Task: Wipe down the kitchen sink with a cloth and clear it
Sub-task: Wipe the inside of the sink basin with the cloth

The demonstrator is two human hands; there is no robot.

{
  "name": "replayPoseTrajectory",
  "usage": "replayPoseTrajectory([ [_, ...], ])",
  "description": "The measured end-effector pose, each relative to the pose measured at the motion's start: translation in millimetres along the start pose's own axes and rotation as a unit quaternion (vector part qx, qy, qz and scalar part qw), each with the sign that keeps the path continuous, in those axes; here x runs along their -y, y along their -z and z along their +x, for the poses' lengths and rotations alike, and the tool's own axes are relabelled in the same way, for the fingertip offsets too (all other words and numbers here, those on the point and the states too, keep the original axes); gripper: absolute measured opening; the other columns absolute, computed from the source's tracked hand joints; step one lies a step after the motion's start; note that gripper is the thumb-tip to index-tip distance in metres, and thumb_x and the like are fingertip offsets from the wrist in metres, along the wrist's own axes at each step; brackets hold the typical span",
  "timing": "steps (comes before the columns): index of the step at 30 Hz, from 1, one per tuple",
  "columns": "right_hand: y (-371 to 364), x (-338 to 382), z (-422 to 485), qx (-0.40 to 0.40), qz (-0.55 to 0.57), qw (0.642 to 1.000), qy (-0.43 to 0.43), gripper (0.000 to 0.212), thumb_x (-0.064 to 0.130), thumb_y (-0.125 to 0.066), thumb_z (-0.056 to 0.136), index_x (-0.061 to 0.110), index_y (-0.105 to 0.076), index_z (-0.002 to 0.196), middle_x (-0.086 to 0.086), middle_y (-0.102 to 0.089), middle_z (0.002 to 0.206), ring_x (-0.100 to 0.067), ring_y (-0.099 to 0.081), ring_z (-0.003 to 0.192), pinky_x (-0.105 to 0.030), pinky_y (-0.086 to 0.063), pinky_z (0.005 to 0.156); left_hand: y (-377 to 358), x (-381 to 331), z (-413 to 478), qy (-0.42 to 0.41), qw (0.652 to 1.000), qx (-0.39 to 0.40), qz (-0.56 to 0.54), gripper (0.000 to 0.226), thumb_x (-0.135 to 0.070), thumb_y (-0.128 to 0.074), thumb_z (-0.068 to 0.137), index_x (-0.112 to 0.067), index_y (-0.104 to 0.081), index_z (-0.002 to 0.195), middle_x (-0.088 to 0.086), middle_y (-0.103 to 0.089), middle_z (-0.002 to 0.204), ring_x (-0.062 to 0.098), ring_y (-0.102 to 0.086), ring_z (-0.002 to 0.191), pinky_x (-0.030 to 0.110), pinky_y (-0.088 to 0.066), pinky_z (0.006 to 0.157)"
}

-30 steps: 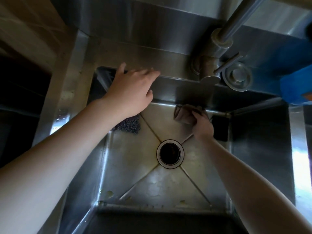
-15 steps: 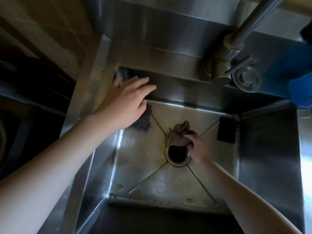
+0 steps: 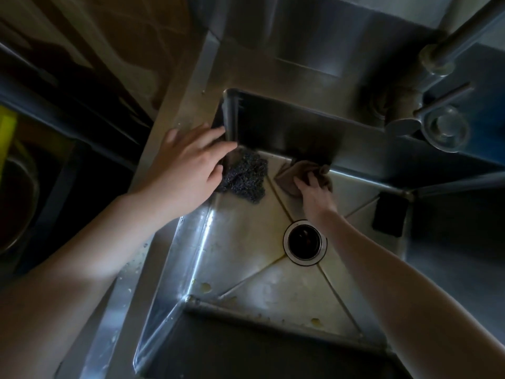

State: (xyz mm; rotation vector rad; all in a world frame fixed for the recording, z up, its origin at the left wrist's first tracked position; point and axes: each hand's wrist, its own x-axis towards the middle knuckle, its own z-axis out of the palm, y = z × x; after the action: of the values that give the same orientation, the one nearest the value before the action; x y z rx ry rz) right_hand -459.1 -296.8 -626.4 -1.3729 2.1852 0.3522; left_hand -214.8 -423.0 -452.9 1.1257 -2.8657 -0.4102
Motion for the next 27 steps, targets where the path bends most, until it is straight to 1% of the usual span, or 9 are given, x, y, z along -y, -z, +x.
replayPoseTrajectory([
  [2, -8, -8, -8, 0.013, -0.039, 0.998, 0.054, 0.074, -0.001, -0.046, 0.087, 0.036, -0.025, 0.147, -0.003, -0.01, 0.159, -0.04, -0.037, 0.13, -0.046, -0.033, 0.108, -1, 0, -4, 0.004, 1.0, 0.002, -0.001, 0.041, -0.016, -0.057, 0.087, -0.019, -0.056, 0.128, 0.007, -0.045, 0.143, 0.027, -0.035, 0.135, 0.047, -0.022, 0.106],
  [5, -25, -22, -32, 0.016, -0.074, 0.99, 0.117, 0.065, 0.003, -0.05, 0.087, 0.038, -0.038, 0.14, 0.004, -0.018, 0.158, -0.037, -0.039, 0.129, -0.044, -0.033, 0.107, 0, -2, -7, 0.01, 1.0, 0.005, -0.012, 0.043, -0.014, -0.057, 0.087, -0.02, -0.054, 0.129, 0.007, -0.042, 0.145, 0.028, -0.033, 0.136, 0.049, -0.018, 0.109],
  [8, -35, -25, -57, 0.022, -0.042, 0.991, 0.126, 0.057, 0.002, -0.047, 0.088, 0.037, -0.049, 0.133, 0.01, -0.028, 0.154, -0.03, -0.043, 0.124, -0.037, -0.04, 0.104, 1, -6, -12, 0.001, 1.0, 0.009, -0.016, 0.042, -0.014, -0.056, 0.088, -0.019, -0.054, 0.129, 0.008, -0.042, 0.145, 0.029, -0.033, 0.136, 0.051, -0.019, 0.109],
  [12, -29, -20, -80, 0.075, 0.028, 0.987, 0.137, 0.064, -0.01, -0.043, 0.083, 0.031, -0.052, 0.131, 0.009, -0.03, 0.153, -0.023, -0.036, 0.135, -0.032, -0.03, 0.112, 6, -8, -21, -0.008, 1.0, 0.003, -0.018, 0.041, -0.014, -0.057, 0.087, -0.018, -0.056, 0.128, 0.009, -0.044, 0.143, 0.029, -0.036, 0.134, 0.049, -0.022, 0.107],
  [15, -11, -5, -102, 0.066, 0.102, 0.984, 0.131, 0.066, -0.01, -0.041, 0.078, 0.031, -0.057, 0.126, 0.011, -0.036, 0.15, -0.016, -0.038, 0.135, -0.026, -0.033, 0.105, 10, -7, -30, -0.008, 1.0, -0.009, -0.019, 0.04, -0.012, -0.06, 0.085, -0.016, -0.059, 0.124, 0.01, -0.049, 0.139, 0.031, -0.041, 0.131, 0.049, -0.025, 0.104],
  [19, 8, 39, -118, 0.049, 0.121, 0.97, 0.205, 0.062, -0.008, -0.04, 0.078, 0.031, -0.061, 0.121, 0.012, -0.045, 0.143, -0.016, -0.048, 0.127, -0.028, -0.039, 0.099, 14, -4, -42, -0.015, 1.0, -0.018, -0.018, 0.038, -0.007, -0.064, 0.081, -0.012, -0.063, 0.119, 0.013, -0.054, 0.133, 0.034, -0.047, 0.125, 0.053, -0.032, 0.1],
  [22, 12, 76, -115, 0.06, 0.122, 0.958, 0.255, 0.06, -0.006, -0.041, 0.08, 0.032, -0.058, 0.123, 0.013, -0.044, 0.143, -0.017, -0.045, 0.129, -0.03, -0.039, 0.1, 16, 2, -52, -0.013, 0.999, -0.025, -0.02, 0.037, -0.006, -0.066, 0.079, -0.01, -0.064, 0.116, 0.014, -0.055, 0.13, 0.033, -0.049, 0.123, 0.054, -0.034, 0.096],
  [24, 11, 102, -110, 0.064, 0.096, 0.953, 0.281, 0.057, -0.002, -0.043, 0.084, 0.033, -0.054, 0.127, 0.013, -0.041, 0.145, -0.02, -0.043, 0.129, -0.034, -0.038, 0.103, 15, 4, -59, -0.009, 0.999, -0.025, -0.019, 0.038, -0.007, -0.065, 0.08, -0.01, -0.063, 0.117, 0.013, -0.055, 0.131, 0.033, -0.048, 0.123, 0.054, -0.033, 0.097],
  [27, -2, 138, -106, 0.026, 0.042, 0.945, 0.322, 0.046, 0.007, -0.041, 0.09, 0.029, -0.052, 0.129, 0.006, -0.039, 0.146, -0.027, -0.038, 0.13, -0.042, -0.037, 0.106, 14, 7, -68, -0.005, 0.999, -0.027, -0.017, 0.038, -0.007, -0.064, 0.08, -0.01, -0.062, 0.119, 0.013, -0.054, 0.133, 0.033, -0.048, 0.125, 0.055, -0.031, 0.099],
])
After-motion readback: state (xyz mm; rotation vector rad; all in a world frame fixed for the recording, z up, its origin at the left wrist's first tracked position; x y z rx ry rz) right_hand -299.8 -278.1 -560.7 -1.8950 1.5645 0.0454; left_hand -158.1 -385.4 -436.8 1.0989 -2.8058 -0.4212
